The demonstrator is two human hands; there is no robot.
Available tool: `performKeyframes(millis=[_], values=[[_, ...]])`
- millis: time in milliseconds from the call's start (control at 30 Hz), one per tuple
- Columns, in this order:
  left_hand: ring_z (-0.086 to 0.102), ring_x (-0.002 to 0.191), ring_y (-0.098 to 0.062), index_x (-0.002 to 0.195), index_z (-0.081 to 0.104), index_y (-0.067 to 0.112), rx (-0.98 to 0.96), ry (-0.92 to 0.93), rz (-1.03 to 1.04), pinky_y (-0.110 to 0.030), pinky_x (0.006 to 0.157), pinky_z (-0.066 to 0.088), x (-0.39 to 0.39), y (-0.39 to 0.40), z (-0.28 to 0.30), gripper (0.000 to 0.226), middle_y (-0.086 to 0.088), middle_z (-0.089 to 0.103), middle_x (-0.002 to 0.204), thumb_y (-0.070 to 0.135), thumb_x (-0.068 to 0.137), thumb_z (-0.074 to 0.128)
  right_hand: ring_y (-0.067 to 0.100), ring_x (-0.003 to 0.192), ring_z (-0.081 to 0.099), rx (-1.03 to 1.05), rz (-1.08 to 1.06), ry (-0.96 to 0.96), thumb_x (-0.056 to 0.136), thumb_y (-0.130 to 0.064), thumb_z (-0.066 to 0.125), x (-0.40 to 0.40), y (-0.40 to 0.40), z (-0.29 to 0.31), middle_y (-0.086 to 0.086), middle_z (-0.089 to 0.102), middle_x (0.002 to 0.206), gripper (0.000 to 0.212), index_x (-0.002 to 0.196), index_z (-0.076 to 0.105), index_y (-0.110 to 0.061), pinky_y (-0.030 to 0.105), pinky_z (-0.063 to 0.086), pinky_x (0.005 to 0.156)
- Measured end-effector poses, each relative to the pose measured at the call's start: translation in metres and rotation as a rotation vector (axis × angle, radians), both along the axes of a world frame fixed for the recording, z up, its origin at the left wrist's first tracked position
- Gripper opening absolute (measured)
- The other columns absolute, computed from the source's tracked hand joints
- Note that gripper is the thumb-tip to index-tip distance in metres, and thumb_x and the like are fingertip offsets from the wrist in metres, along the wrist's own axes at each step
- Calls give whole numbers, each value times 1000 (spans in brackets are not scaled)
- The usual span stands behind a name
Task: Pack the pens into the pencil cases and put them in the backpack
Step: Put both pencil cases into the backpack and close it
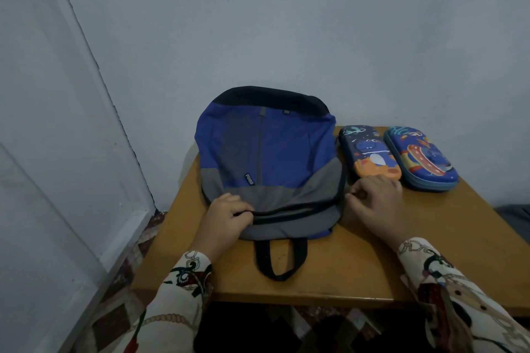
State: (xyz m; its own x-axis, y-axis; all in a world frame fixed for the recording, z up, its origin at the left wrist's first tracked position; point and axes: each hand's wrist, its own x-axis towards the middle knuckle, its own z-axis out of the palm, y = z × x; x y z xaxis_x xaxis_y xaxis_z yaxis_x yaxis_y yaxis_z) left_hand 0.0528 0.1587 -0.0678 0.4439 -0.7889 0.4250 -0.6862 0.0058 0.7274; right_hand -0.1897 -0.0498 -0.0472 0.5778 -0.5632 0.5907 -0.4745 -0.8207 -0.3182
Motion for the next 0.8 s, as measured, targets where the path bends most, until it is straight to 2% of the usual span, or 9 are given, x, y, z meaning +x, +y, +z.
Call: performKeyframes(millis=[67,167,267,367,500,567,633,700,800], values=[[46,68,-4,54,59,39,-3,-3,0,-18,64,33,1,-1,0,16,15,54,60,35,66,49,19,82,52,-18,-64,62,82,-42,53,0,-12,6,-8,54,75,23,76,60,-20,38,29,87],[43,62,-7,48,54,22,-6,-27,-4,-26,61,35,3,-2,-3,22,4,50,56,30,67,46,25,81,54,-81,-151,106,82,-39,57,9,-27,17,-7,54,73,21,76,60,-19,43,33,87],[41,58,-14,46,50,5,-13,-46,-14,-35,58,35,4,-3,-4,31,-3,45,52,27,67,45,30,91,57,-84,-252,203,88,-34,64,23,-39,29,2,65,81,17,83,66,-17,43,33,91],[41,57,-17,45,46,0,-23,-51,-31,-33,58,34,7,-4,-6,33,-6,44,49,25,67,45,28,100,56,-96,-364,336,91,-40,58,35,-50,38,4,68,95,23,92,68,-19,42,33,93],[39,55,-17,43,42,0,-49,-49,-64,-26,55,30,8,-5,-8,33,-5,41,49,23,67,45,28,107,54,-81,-416,407,93,-41,51,49,-61,41,4,68,104,29,98,71,-20,41,33,94],[39,57,-13,45,47,3,-44,-90,-62,-25,56,29,7,-5,-7,31,-2,43,51,23,68,46,30,109,54,-66,-435,437,94,-40,50,56,-62,40,7,67,109,31,102,71,-18,43,34,95],[39,65,-6,54,58,10,-40,-170,-19,-25,61,30,8,-3,-5,25,7,47,57,25,71,47,33,111,54,-24,-443,443,94,-37,52,61,-59,37,10,65,113,31,108,70,-15,45,37,97],[41,79,-5,72,66,16,-28,-236,67,-28,72,34,8,-2,-4,25,12,50,73,30,79,46,35,113,53,18,-386,386,94,-29,54,64,-53,36,14,62,117,29,115,65,-12,46,38,95],[47,95,-11,100,68,23,19,-236,158,-29,84,39,7,-1,0,38,11,56,95,44,89,39,35,112,53,5,-153,180,95,-21,57,62,-29,37,14,59,118,30,122,61,-10,49,43,94]])
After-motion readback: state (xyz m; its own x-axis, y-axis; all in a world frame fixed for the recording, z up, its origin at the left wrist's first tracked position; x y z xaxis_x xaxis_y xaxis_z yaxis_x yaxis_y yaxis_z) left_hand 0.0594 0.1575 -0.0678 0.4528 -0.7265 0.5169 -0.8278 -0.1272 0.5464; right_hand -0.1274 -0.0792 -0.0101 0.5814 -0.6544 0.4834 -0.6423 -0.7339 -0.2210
